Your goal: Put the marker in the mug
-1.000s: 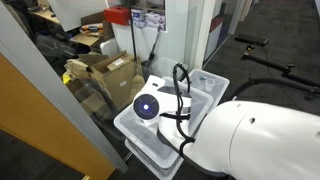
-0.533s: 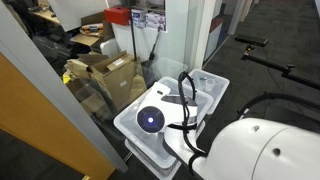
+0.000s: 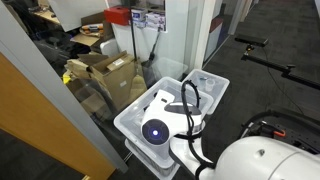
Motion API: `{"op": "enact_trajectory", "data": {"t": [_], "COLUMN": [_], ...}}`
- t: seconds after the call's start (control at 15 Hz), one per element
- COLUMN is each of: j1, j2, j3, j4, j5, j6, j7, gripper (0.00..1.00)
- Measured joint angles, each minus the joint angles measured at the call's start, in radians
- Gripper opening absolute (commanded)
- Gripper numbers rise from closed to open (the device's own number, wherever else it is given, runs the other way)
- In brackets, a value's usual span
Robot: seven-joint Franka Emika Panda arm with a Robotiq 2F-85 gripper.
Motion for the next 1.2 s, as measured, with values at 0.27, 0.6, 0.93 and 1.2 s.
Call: {"op": "enact_trajectory", "data": {"t": [0.27, 0.6, 0.93, 1.2], "j1": [0.003, 0.0, 0.0, 0.001], "j2": [0.032, 0.056, 0.062, 0.062], "j3": [-0.002, -0.011, -0.022, -0.038], "j4": [-0.002, -0.002, -0.002, -0.002], "j5": [0.0, 0.0, 0.001, 0.005], "j6": [0.0, 0.0, 0.0, 0.0], "j7": [0.018, 0.02, 0.021, 0.023], "gripper": [0.05, 0.58, 0.95, 1.0]}}
